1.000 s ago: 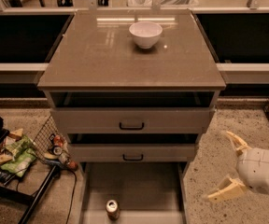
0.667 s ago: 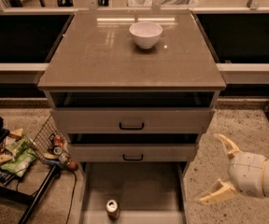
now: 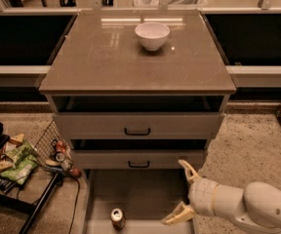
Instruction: Pick orange can from bottom drawer and place on counter
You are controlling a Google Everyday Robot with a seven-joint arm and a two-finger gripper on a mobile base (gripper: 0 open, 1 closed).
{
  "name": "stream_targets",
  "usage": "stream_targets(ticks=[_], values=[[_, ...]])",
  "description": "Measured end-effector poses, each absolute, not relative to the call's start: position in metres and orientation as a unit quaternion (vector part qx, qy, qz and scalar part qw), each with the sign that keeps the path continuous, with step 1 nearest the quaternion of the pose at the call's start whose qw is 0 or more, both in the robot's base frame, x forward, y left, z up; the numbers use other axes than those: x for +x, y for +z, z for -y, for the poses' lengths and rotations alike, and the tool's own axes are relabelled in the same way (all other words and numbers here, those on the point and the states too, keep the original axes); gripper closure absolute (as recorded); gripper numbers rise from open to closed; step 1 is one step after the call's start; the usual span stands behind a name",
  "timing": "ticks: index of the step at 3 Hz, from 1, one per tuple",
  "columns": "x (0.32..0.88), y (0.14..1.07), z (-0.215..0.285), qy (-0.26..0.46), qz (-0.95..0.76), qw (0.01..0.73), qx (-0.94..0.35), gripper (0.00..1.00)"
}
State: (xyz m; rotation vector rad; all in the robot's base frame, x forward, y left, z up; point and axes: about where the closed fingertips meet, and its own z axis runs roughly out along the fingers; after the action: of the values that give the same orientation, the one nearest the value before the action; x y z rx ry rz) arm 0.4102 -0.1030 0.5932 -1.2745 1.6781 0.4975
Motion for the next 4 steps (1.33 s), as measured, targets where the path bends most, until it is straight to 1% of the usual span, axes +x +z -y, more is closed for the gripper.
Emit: stream_targets(ticks=[2, 4], values=[[0.43, 0.475, 0.037, 0.267, -0.662, 0.484, -0.506, 0.0], [0.443, 0.355, -0.02, 0.333, -0.668, 0.456, -0.485, 0.0]])
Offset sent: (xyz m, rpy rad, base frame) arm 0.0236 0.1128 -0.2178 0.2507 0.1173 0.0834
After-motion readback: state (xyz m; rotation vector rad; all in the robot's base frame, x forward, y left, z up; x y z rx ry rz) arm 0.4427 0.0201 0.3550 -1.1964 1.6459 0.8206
